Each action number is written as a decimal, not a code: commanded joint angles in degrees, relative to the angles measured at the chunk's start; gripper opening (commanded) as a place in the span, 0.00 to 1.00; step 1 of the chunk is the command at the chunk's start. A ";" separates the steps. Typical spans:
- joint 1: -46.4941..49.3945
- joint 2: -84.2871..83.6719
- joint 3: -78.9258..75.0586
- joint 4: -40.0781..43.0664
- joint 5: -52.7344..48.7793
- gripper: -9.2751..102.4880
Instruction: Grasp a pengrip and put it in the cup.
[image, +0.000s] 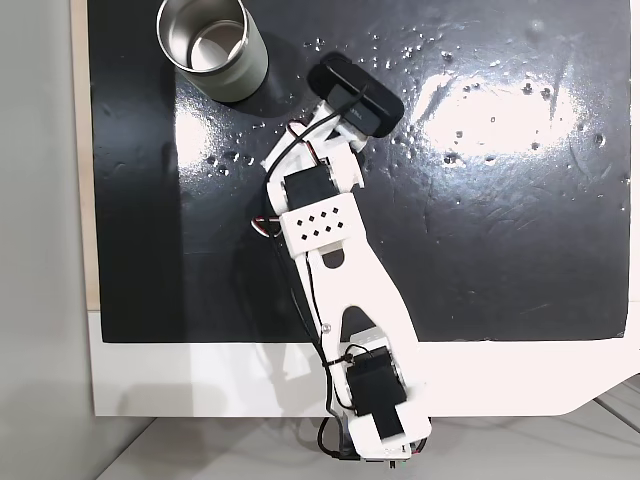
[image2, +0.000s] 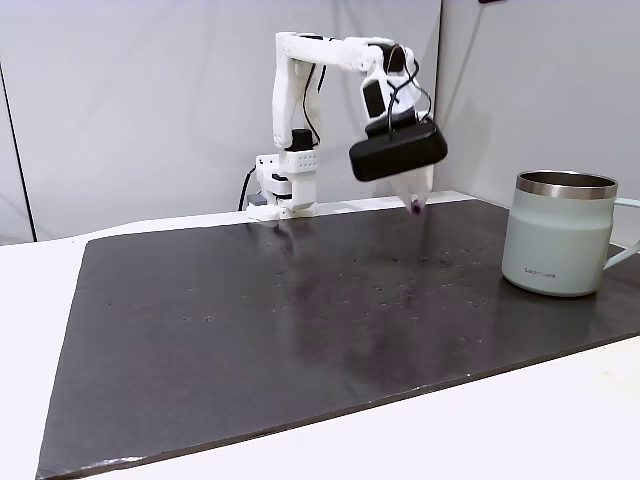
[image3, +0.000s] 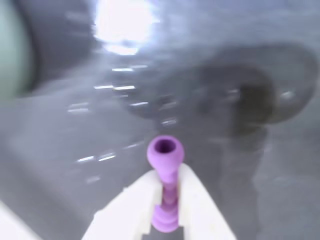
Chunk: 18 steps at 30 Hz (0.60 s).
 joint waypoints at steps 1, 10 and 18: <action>-1.67 4.22 -13.45 5.27 4.75 0.08; -4.22 -10.02 -48.87 14.33 22.85 0.08; -5.63 -31.11 -82.35 24.61 30.50 0.08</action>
